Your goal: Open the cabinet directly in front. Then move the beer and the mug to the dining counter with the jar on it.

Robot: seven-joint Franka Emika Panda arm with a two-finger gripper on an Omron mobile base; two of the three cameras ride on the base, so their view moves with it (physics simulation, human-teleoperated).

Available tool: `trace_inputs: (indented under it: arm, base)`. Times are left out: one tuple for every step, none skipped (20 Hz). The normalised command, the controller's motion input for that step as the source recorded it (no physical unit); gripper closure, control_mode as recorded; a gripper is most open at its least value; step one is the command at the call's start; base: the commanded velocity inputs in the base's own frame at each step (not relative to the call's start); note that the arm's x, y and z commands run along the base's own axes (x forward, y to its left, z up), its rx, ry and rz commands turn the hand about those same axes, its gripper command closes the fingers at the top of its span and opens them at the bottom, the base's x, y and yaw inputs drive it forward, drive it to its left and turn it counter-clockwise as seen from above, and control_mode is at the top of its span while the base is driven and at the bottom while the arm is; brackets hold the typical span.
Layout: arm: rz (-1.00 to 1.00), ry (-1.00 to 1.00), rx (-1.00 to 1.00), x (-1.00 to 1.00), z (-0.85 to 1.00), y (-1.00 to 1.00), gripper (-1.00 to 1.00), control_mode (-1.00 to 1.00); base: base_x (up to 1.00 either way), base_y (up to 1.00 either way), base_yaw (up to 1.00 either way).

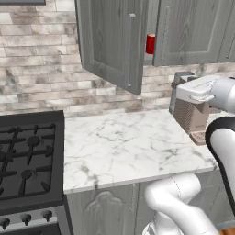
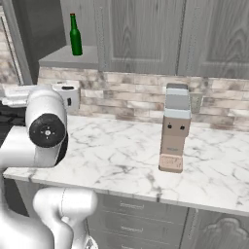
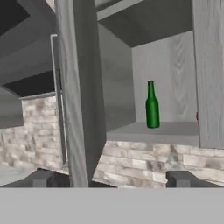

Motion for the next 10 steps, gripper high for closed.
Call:
trace_inputs:
  arm:
    - [0.33, 0.09, 0.08, 0.81, 0.00, -0.26, -1.00, -1.00]
    - [0.30, 0.09, 0.06, 0.89, 0.00, -0.15, -1.00, -1.00]
    - [0.28, 0.09, 0.07, 1.00, 0.00, -0.04, -1.00, -1.00]
    - [0.27, 0.09, 0.08, 1.00, -0.09, 0.00, -1.00, -1.00]
    - [0.25, 0.10, 0.09, 1.00, -0.14, 0.00, -1.00, -1.00]
    - [0.25, 0.11, 0.11, 1.00, -0.11, 0.00, -1.00, -1.00]
    - [0.25, 0.14, 0.12, 1.00, -0.05, 0.00, -1.00, -1.00]
    - [0.26, 0.14, 0.13, 1.00, -0.02, 0.00, -1.00, -1.00]
    - [0.26, 0.11, 0.09, 1.00, -0.09, 0.12, -1.00, -1.00]
    - [0.28, 0.10, 0.10, 1.00, -0.02, 0.08, -1.00, -1.00]
  base:
    - [0.00, 0.00, 0.00]
    - [0.00, 0.00, 0.00]
    - [0.00, 0.00, 0.00]
    - [0.00, 0.00, 0.00]
    - [0.00, 0.00, 0.00]
    - [0.00, 0.00, 0.00]
    - [0.00, 0.00, 0.00]
    - [0.00, 0.00, 0.00]
    - [0.00, 0.00, 0.00]
    - [0.00, 0.00, 0.00]
